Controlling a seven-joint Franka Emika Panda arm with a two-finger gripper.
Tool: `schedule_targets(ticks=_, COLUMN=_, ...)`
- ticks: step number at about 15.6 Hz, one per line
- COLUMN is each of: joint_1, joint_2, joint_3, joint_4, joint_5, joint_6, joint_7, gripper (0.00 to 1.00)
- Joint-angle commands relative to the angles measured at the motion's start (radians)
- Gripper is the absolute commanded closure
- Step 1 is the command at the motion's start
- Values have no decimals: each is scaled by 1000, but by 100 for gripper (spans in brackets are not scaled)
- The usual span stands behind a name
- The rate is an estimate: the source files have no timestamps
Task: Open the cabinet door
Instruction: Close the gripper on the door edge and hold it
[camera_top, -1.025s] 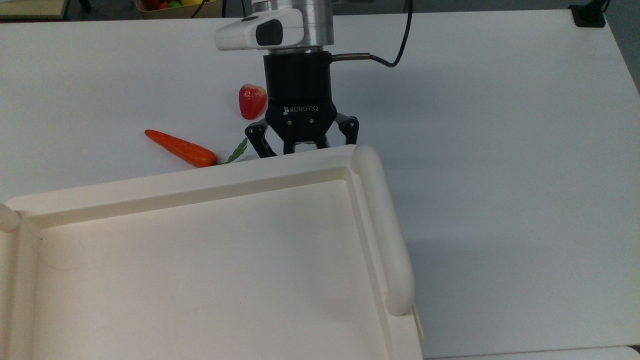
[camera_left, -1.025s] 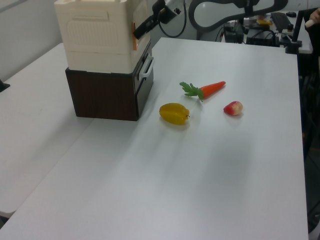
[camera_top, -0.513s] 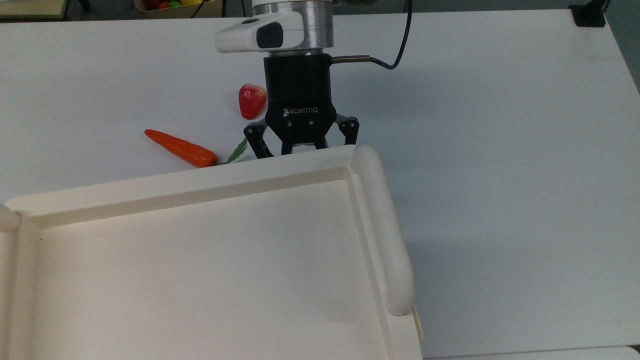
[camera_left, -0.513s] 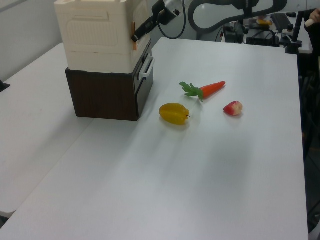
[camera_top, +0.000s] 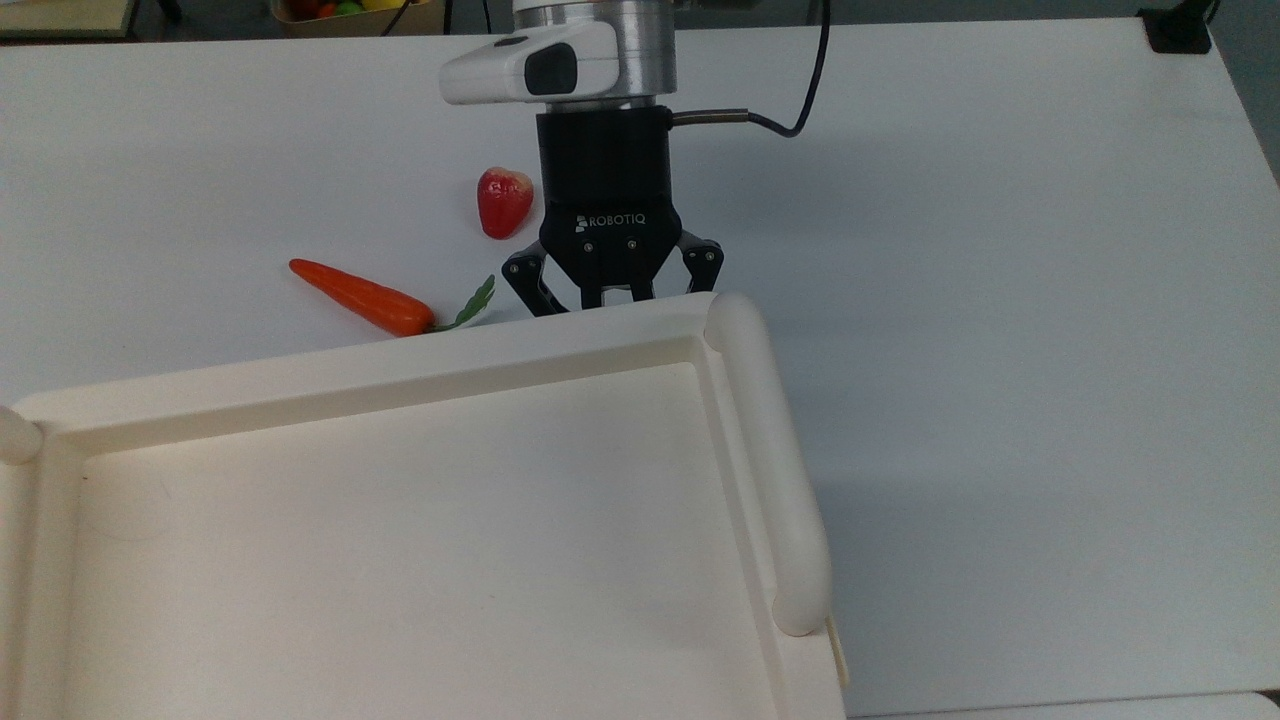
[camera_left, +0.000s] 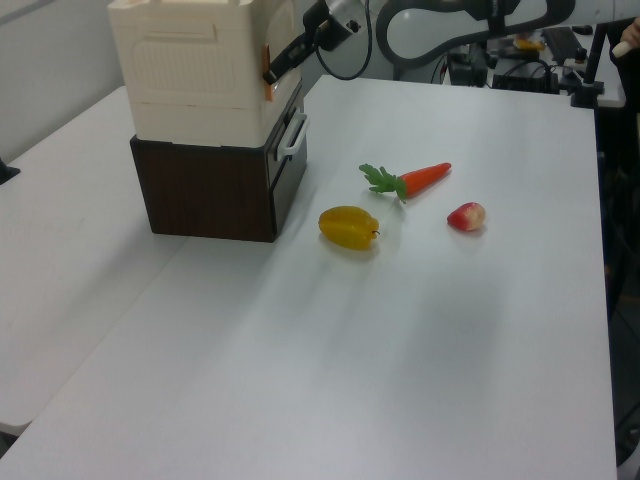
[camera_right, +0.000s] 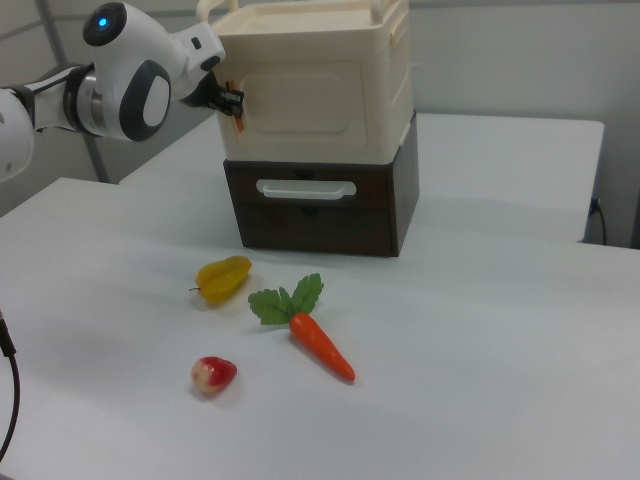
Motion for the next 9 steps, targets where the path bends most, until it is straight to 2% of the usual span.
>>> schedule_targets(ticks=1, joint_1=16, joint_2=-13, joint_3=-15, joint_4=-11, joint_5=-8, joint_6=16, joint_7=14, gripper=98)
schedule_targets(ticks=5, joint_1=8, joint_2=-85, joint_3=-15, joint_4=-100, joint_5=-7, joint_6=-20, joint_7=5, gripper=98)
schedule_targets(ticks=9, joint_1=-22, joint_2=-148, joint_3=-10, joint_4=-131, joint_5=7, joint_6=-163, joint_7=-61, gripper=98)
